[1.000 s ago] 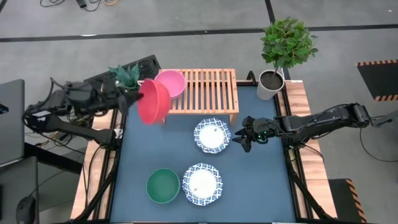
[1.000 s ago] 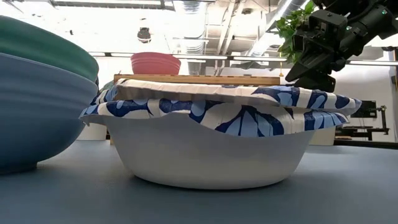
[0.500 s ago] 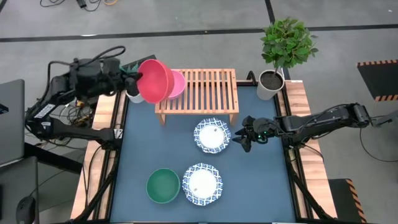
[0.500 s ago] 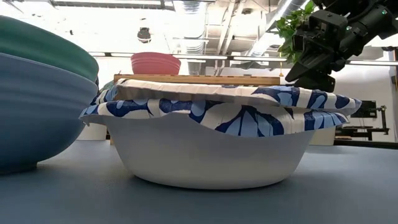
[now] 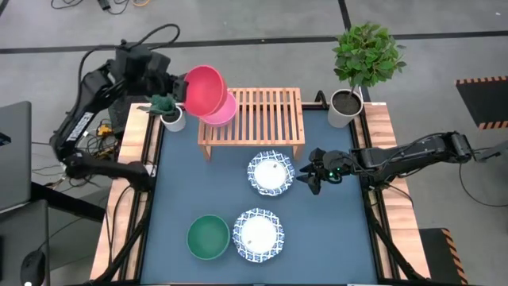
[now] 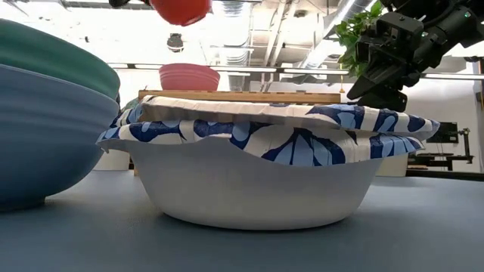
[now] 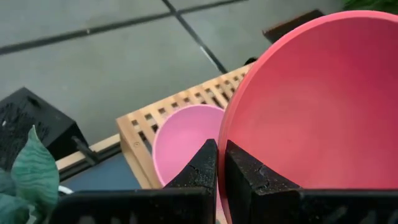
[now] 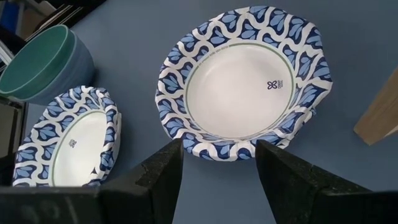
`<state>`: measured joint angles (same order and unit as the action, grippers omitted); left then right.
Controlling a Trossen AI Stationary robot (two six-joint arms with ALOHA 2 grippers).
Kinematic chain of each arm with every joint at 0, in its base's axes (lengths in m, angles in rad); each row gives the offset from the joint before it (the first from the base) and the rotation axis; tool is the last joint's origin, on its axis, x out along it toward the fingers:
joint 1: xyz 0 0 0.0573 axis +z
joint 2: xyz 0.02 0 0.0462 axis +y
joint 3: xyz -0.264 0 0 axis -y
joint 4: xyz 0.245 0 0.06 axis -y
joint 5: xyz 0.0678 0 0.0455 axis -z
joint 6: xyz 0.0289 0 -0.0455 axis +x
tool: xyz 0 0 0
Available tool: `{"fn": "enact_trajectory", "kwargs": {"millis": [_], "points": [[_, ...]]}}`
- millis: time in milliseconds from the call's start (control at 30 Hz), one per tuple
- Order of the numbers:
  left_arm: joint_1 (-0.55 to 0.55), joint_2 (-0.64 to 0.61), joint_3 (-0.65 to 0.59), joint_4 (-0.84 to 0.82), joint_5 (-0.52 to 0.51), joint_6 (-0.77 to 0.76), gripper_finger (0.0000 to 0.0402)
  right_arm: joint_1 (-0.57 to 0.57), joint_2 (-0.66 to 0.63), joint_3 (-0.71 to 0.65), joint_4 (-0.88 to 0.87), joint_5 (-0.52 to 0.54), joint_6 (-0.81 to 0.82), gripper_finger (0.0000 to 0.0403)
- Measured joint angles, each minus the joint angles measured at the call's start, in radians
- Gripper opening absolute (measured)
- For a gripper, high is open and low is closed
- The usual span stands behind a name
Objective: Place and stack bowls onto a shelf
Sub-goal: Stack the orange bowl on top of the pink bowl on the shelf
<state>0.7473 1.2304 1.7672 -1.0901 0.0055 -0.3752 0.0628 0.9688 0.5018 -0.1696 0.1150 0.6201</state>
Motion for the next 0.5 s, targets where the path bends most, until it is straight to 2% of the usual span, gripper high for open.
{"fn": "enact_trajectory", "kwargs": {"millis": [333, 500], "points": [[0.163, 0.130, 0.000, -0.012, 0.165, 0.084, 0.0000, 0.000, 0.000, 0.000, 0.000, 0.000, 0.000, 0.0226], [0.180, 0.169, 0.000, -0.058, 0.174, 0.129, 0.0000, 0.000, 0.000, 0.000, 0.000, 0.000, 0.000, 0.0226]]}}
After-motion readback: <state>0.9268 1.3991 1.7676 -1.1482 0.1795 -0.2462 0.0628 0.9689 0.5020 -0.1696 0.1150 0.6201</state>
